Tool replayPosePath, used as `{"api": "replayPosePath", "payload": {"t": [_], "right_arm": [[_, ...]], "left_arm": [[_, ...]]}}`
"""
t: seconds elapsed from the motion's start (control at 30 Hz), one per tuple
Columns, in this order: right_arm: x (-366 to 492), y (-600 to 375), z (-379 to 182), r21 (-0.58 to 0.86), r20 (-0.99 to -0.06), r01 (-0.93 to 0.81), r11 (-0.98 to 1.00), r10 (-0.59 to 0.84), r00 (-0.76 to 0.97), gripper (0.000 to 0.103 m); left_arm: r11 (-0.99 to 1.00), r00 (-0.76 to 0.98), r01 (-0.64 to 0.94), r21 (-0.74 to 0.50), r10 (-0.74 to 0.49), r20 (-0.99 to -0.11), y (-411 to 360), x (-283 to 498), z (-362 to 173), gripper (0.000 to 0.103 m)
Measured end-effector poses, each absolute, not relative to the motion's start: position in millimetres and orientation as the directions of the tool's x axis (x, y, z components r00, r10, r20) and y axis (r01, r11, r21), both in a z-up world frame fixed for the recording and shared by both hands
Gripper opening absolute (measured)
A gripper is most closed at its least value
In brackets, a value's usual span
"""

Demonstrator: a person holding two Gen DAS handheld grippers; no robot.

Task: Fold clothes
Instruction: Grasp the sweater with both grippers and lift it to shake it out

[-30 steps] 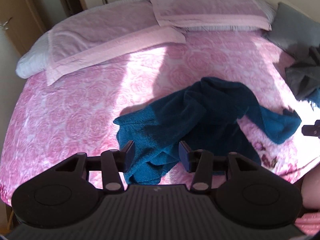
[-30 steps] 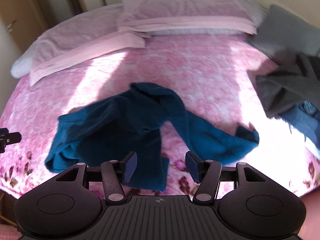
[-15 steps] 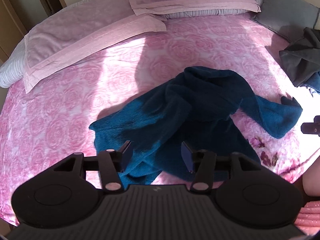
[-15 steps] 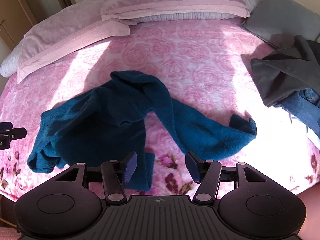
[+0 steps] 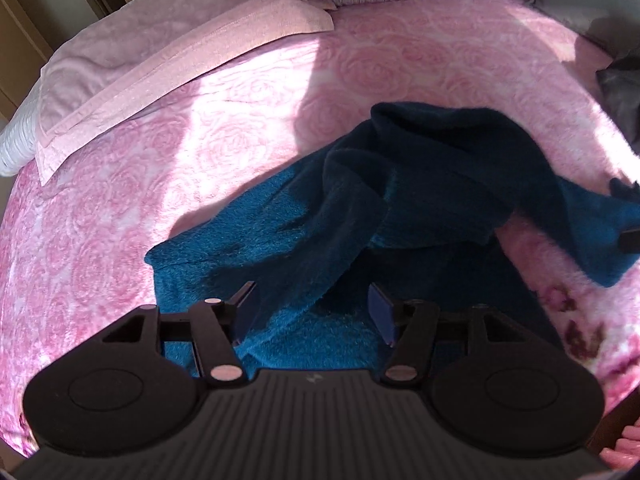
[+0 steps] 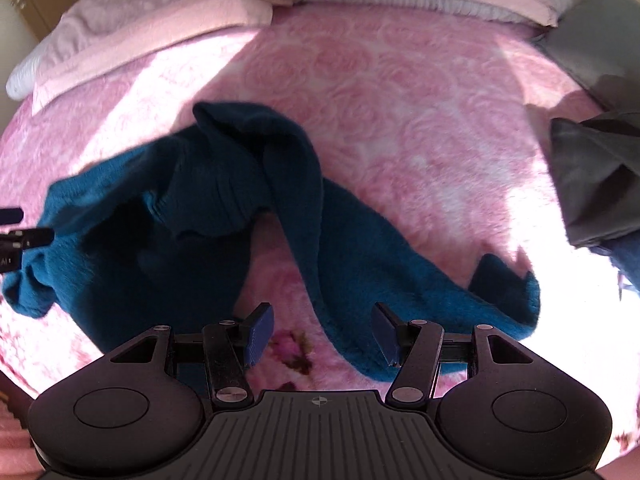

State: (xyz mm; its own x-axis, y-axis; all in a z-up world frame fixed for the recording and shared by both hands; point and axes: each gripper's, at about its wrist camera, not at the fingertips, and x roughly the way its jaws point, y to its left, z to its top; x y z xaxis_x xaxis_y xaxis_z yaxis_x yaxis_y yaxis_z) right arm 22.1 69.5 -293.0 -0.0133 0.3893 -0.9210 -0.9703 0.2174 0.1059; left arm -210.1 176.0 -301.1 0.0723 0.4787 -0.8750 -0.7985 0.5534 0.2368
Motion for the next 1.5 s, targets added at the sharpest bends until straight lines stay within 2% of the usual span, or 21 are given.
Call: {"api": "replayPosePath", "payload": {"t": [0.2, 0.27, 0.3, 0.33, 0.4, 0.47, 0.5, 0.53, 0.67, 0.83, 0.97, 1.0, 1.03, 1.07, 1.1, 1.17, 1.2, 1.27, 1.4, 1.5], "right_arm": [[21, 91, -334, 0.09, -0.922, -0.984, 0.153, 0.387, -0.024, 0.057], [19, 100, -348, 0.071, -0.918, -0.99, 0.121, 0.396, -0.018, 0.057], [17, 106, -355, 0.051, -0.916, -0.993, 0.106, 0.401, -0.005, 0.057], [16, 111, -362, 0.031, -0.914, -0.995, 0.092, 0.406, 0.009, 0.057], [16, 122, -374, -0.022, -0.901, -0.998, 0.065, 0.432, 0.047, 0.057], [17, 132, -384, -0.061, -0.888, -0.997, 0.039, 0.454, 0.072, 0.057], [18, 137, -387, -0.073, -0.884, -0.997, 0.027, 0.462, 0.078, 0.026], [22, 139, -383, -0.066, -0.876, -0.997, 0.031, 0.477, 0.073, 0.003], [48, 146, -352, -0.063, -0.82, -0.994, 0.085, 0.564, 0.1, 0.004], [102, 161, -277, -0.125, -0.684, -0.964, 0.233, 0.684, 0.254, 0.003], [125, 193, -230, -0.186, -0.579, -0.945, 0.269, 0.747, 0.327, 0.003], [131, 205, -221, -0.202, -0.55, -0.933, 0.299, 0.753, 0.361, 0.004], [139, 218, -219, -0.197, -0.542, -0.918, 0.345, 0.742, 0.395, 0.004], [147, 231, -217, -0.19, -0.536, -0.901, 0.391, 0.727, 0.429, 0.005], [156, 245, -220, -0.181, -0.58, -0.887, 0.426, 0.682, 0.446, 0.015], [167, 263, -229, -0.143, -0.656, -0.874, 0.465, 0.617, 0.436, 0.04], [168, 266, -233, -0.11, -0.684, -0.876, 0.47, 0.603, 0.409, 0.059], [160, 252, -244, -0.045, -0.704, -0.899, 0.436, 0.625, 0.338, 0.077], [131, 209, -293, 0.089, -0.81, -0.917, 0.389, 0.564, 0.16, 0.077], [114, 165, -336, 0.203, -0.877, -0.865, 0.459, 0.478, 0.048, 0.077]], "left_arm": [[0.583, 0.016, -0.737, 0.341, 0.52, -0.854, 188, -204, -350, 0.057], [0.594, 0.009, -0.708, 0.383, 0.549, -0.836, 191, -206, -363, 0.051], [0.602, 0.019, -0.699, 0.386, 0.556, -0.831, 193, -209, -366, 0.039], [0.609, 0.031, -0.691, 0.388, 0.561, -0.827, 196, -212, -368, 0.021], [0.616, 0.059, -0.683, 0.392, 0.582, -0.811, 202, -220, -367, 0.007], [0.613, 0.094, -0.684, 0.396, 0.612, -0.785, 210, -229, -358, 0.006], [0.611, 0.112, -0.685, 0.397, 0.627, -0.771, 214, -234, -353, 0.006], [0.596, 0.121, -0.698, 0.397, 0.644, -0.755, 222, -242, -344, 0.006], [0.532, 0.142, -0.763, 0.366, 0.691, -0.709, 274, -279, -301, 0.006], [0.48, 0.157, -0.799, 0.364, 0.749, -0.643, 347, -305, -243, 0.006], [0.466, 0.213, -0.83, 0.306, 0.773, -0.598, 403, -303, -210, 0.006], [0.466, 0.218, -0.837, 0.286, 0.764, -0.607, 419, -299, -209, 0.007], [0.466, 0.221, -0.844, 0.266, 0.754, -0.618, 436, -296, -210, 0.013], [0.465, 0.225, -0.851, 0.246, 0.744, -0.63, 453, -292, -210, 0.02], [0.456, 0.211, -0.856, 0.244, 0.738, -0.64, 461, -290, -214, 0.037], [0.436, 0.18, -0.866, 0.244, 0.728, -0.662, 474, -287, -224, 0.038], [0.444, 0.186, -0.865, 0.234, 0.716, -0.673, 472, -290, -231, 0.04], [0.472, 0.204, -0.864, 0.178, 0.65, -0.732, 464, -301, -250, 0.047], [0.432, 0.24, -0.901, -0.035, 0.431, -0.87, 428, -336, -303, 0.048], [0.306, 0.292, -0.929, -0.208, 0.262, -0.92, 394, -363, -340, 0.048]]}}
